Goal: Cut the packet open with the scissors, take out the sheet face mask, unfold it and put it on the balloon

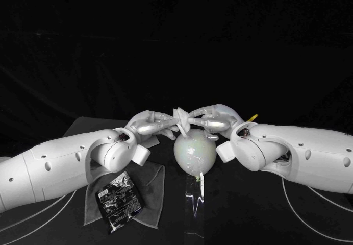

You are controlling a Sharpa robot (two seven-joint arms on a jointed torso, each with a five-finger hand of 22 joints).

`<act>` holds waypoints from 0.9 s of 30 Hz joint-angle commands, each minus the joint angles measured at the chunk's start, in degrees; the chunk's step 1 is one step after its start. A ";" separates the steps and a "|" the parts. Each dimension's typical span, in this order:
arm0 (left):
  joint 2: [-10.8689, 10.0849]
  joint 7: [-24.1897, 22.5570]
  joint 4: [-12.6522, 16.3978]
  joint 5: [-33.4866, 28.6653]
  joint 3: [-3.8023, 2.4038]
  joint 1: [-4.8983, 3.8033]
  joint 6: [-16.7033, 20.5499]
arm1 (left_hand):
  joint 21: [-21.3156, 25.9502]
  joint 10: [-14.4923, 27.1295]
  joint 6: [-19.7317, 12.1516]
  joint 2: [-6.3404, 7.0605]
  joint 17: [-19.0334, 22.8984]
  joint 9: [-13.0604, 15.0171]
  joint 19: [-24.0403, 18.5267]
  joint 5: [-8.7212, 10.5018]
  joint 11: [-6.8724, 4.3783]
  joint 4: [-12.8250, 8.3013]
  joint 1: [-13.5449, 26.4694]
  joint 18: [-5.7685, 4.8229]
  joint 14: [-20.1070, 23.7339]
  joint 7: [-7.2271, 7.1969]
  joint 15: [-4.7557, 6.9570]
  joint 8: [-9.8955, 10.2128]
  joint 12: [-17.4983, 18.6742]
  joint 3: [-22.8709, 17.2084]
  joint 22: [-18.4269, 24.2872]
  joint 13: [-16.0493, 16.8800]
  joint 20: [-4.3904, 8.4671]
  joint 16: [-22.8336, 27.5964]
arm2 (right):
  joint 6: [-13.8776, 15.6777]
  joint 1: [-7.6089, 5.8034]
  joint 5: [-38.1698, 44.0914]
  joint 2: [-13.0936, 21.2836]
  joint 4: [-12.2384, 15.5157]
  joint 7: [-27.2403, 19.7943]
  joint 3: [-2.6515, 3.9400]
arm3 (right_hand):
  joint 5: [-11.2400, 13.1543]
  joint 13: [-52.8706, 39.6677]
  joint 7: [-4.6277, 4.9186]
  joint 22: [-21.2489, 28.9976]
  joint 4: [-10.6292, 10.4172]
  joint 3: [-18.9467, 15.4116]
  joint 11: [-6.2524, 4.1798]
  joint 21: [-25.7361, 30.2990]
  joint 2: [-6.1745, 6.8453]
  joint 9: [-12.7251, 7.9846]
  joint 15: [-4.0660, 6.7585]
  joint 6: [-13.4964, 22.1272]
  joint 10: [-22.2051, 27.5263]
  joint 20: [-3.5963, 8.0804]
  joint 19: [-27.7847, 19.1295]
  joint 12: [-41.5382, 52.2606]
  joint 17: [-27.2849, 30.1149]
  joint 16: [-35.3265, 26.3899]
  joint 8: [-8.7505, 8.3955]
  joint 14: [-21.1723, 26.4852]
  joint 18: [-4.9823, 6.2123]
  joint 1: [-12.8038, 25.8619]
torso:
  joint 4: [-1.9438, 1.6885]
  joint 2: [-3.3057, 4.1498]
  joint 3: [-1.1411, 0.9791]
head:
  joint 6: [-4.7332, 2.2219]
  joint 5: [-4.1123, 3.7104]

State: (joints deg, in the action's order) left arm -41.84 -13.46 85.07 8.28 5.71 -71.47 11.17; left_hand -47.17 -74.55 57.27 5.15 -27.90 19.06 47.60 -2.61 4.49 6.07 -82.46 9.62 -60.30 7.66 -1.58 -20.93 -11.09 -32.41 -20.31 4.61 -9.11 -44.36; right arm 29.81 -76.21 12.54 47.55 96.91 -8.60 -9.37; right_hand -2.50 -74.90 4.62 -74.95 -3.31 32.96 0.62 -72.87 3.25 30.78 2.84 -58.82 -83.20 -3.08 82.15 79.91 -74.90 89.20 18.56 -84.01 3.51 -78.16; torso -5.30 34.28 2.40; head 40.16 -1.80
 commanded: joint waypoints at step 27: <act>-1.22 -0.58 -0.77 -0.39 -0.06 -0.06 0.60 | -2.31 -1.81 0.34 0.12 -0.21 2.14 -1.38 -0.18 -0.77 -1.90 1.22 0.49 -0.39 0.00 0.54 -0.67 0.39 -1.97 -1.34 0.00 0.12 -0.52 | 0.16 0.02 0.54 2.61 0.73 -1.25 0.31 | -0.28 -5.76 0.00 -10.34 0.32 0.70 -0.40 -0.16 -0.41 2.98 0.43 -0.26 -0.88 0.06 0.15 0.11 -13.70 0.40 1.26 -5.66 0.04 0.04 | 0.00 0.02 -0.03 | -0.35 -0.49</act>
State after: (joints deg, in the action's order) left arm -43.12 -13.48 84.18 8.12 5.73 -71.47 11.94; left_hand -49.37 -75.19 57.26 5.83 -28.02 19.07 46.68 -2.61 4.33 5.02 -81.32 9.22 -60.74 7.65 -1.54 -21.31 -10.82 -33.46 -21.64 4.61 -9.01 -44.59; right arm 30.20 -76.21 12.55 50.14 97.53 -9.01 -9.11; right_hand -2.66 -74.90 4.67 -74.94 -2.91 33.37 0.62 -72.86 3.46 30.78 2.84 -58.70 -83.20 -3.09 82.13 79.81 -74.95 89.31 19.06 -84.01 3.47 -77.96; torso -5.29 34.28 2.37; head 39.83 -2.25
